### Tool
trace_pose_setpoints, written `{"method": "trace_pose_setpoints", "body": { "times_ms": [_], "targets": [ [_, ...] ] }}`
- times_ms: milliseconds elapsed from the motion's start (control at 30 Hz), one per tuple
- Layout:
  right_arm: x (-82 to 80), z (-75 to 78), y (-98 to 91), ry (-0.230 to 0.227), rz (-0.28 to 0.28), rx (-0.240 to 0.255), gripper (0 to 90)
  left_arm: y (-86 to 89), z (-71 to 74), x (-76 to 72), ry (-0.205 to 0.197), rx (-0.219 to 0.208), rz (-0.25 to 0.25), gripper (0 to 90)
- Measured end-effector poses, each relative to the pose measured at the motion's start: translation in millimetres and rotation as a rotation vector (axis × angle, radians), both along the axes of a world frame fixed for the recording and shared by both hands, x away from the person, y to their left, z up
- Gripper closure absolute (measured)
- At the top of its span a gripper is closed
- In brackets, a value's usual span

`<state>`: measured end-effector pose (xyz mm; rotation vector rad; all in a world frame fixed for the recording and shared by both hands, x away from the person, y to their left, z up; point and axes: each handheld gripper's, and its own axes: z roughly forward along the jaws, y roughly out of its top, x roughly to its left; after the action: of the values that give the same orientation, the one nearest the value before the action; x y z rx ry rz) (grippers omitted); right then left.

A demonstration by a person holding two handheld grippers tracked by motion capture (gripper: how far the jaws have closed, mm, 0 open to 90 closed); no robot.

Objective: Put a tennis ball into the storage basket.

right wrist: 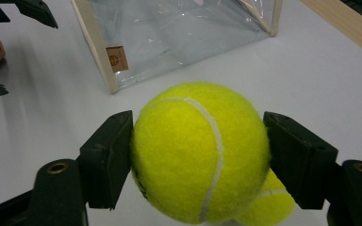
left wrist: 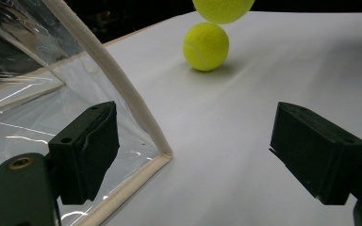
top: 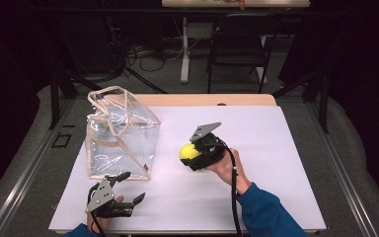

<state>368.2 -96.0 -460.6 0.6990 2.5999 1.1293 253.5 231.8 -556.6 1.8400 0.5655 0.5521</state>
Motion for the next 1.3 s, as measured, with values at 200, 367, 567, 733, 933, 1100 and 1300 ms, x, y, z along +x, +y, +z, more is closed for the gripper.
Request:
{"method": "trace_pose_setpoints", "body": {
  "times_ms": [200, 367, 567, 733, 933, 1100, 1300],
  "targets": [
    [4.6, 6.4, 2.3, -0.002, -0.001, -0.006, 27.0, 0.2, 0.1, 0.0, -0.002, -0.001, 0.0, 15.8],
    [6.4, 8.4, 3.7, -0.002, 0.0, -0.008, 27.0, 0.1, 0.0, 0.2, -0.002, -0.001, -0.001, 15.8],
    [7.1, 8.9, 4.0, -0.004, 0.002, -0.009, 27.0, 0.1, 0.0, 0.2, -0.002, -0.001, -0.001, 15.8],
    [16.8, 14.5, 10.8, 0.004, 0.012, -0.027, 27.0, 0.1, -0.2, 0.6, 0.001, -0.003, 0.0, 15.8],
    [22.0, 18.1, 13.7, 0.004, 0.015, -0.024, 27.1, 0.1, -0.2, 0.6, 0.001, -0.005, -0.003, 15.8],
    [25.7, 21.0, 16.1, 0.003, 0.016, -0.032, 27.1, 0.2, -0.2, 0.7, 0.001, -0.003, -0.004, 15.8],
    [33.1, 25.3, 19.3, 0.001, 0.016, -0.035, 27.2, 0.1, -0.1, 0.4, 0.0, -0.005, -0.004, 15.8]
  ]
}}
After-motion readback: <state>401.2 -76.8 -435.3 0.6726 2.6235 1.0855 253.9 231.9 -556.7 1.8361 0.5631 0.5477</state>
